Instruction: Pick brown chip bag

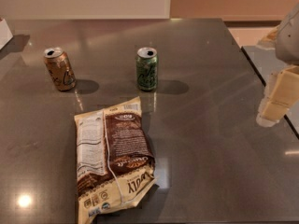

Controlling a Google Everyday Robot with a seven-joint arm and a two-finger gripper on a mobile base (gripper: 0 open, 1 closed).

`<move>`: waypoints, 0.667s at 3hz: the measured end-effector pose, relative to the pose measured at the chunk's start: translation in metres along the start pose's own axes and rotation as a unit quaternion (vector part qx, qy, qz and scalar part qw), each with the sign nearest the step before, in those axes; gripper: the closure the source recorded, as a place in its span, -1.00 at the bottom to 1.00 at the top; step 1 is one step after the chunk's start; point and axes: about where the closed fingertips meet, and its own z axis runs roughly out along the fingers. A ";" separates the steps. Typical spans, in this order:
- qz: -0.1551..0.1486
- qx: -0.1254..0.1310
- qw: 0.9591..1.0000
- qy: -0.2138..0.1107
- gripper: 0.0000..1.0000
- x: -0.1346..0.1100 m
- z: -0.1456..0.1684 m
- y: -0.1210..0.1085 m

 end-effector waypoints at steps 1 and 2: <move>0.000 0.001 1.000 -0.001 -1.00 -0.001 -0.001 0.000; -0.025 -0.013 0.999 -0.025 -1.00 -0.026 0.001 0.017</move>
Offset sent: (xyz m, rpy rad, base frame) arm -0.0284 0.0787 -0.0043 0.1056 0.0419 0.1813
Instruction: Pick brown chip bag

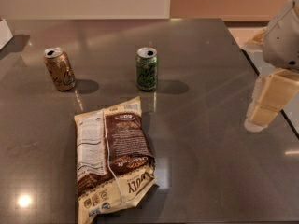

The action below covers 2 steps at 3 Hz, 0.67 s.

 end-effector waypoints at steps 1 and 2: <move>-0.039 -0.025 0.998 -0.039 -1.00 -0.045 0.011 0.031; -0.073 -0.050 0.994 -0.071 -1.00 -0.088 0.024 0.062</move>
Offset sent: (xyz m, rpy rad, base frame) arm -0.0634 0.1643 -0.0402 0.1815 0.0962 0.3148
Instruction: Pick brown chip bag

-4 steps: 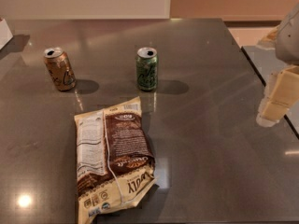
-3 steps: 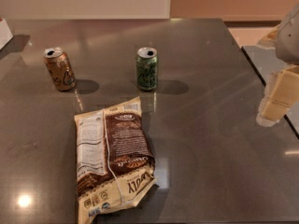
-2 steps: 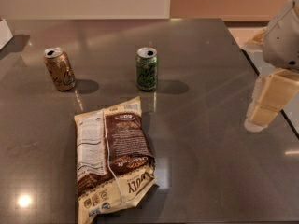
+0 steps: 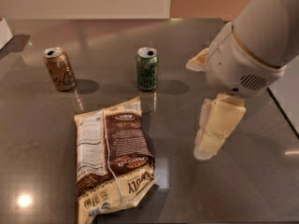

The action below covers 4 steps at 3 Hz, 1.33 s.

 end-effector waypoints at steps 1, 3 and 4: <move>-0.022 -0.024 0.999 -0.022 -1.00 -0.034 0.027 0.025; -0.028 -0.054 0.996 -0.064 -1.00 -0.061 0.076 0.060; -0.024 -0.063 0.993 -0.092 -1.00 -0.069 0.097 0.073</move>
Offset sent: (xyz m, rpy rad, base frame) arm -0.0510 0.0978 -0.0775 0.1200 0.1147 0.1364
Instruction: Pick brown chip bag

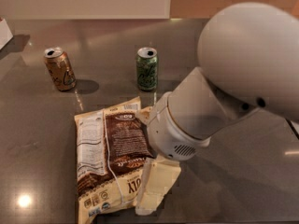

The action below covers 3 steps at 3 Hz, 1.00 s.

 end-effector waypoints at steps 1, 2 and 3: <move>0.001 -0.008 1.000 -0.022 -1.00 -0.001 0.019 0.009; 0.000 -0.008 0.999 -0.047 -1.00 -0.002 0.034 0.018; -0.004 -0.005 0.998 -0.066 -1.00 -0.007 0.043 0.025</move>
Offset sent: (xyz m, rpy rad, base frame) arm -0.0258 0.0265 -0.0465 0.1545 0.0192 0.0178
